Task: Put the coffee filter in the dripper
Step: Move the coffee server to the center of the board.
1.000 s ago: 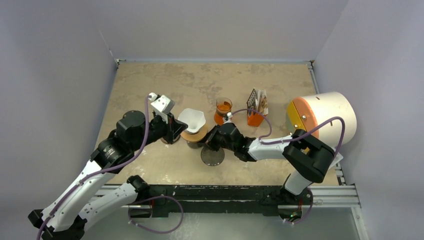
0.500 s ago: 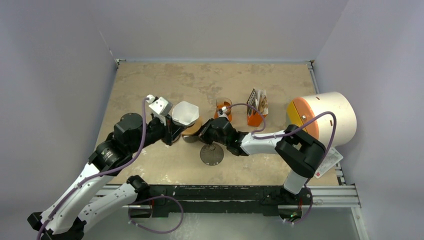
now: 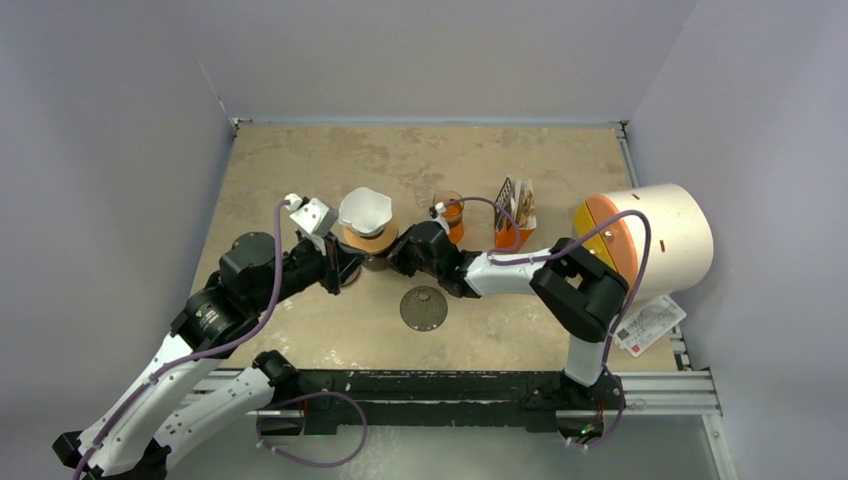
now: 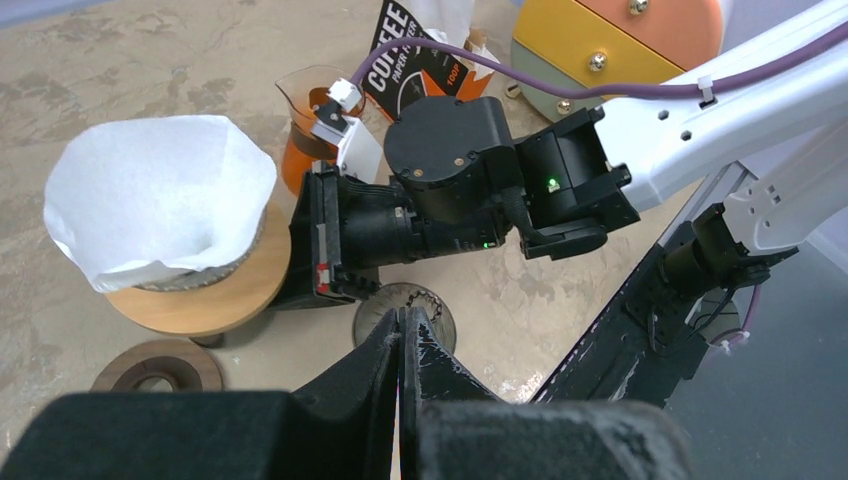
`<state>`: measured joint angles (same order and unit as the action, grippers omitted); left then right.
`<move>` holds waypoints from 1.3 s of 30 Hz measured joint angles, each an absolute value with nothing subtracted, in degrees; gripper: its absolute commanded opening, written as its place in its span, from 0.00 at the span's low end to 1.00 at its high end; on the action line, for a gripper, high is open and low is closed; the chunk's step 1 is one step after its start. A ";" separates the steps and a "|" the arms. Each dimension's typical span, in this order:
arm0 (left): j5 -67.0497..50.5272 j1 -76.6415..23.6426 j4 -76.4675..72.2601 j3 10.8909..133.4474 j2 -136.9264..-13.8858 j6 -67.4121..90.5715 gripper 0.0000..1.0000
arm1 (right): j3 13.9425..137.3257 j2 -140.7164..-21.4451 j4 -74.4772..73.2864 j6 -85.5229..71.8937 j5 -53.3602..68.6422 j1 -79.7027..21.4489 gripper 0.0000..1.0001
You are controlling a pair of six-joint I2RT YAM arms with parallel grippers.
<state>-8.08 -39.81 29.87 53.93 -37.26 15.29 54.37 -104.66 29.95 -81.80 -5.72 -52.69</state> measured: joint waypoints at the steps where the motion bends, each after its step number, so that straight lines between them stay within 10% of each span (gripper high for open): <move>1: -8.08 -39.81 29.87 53.74 -37.15 15.31 0.00 | 55.18 -105.21 29.56 -81.71 -6.04 -52.58 0.00; 19: -5.63 -39.81 30.89 52.82 -35.59 15.38 0.00 | 55.24 -105.75 28.21 -80.73 -6.24 -51.62 0.00; 39: -3.33 -39.81 30.98 52.69 -35.64 15.44 0.00 | 55.37 -76.01 -0.45 -59.29 -11.05 -48.97 0.04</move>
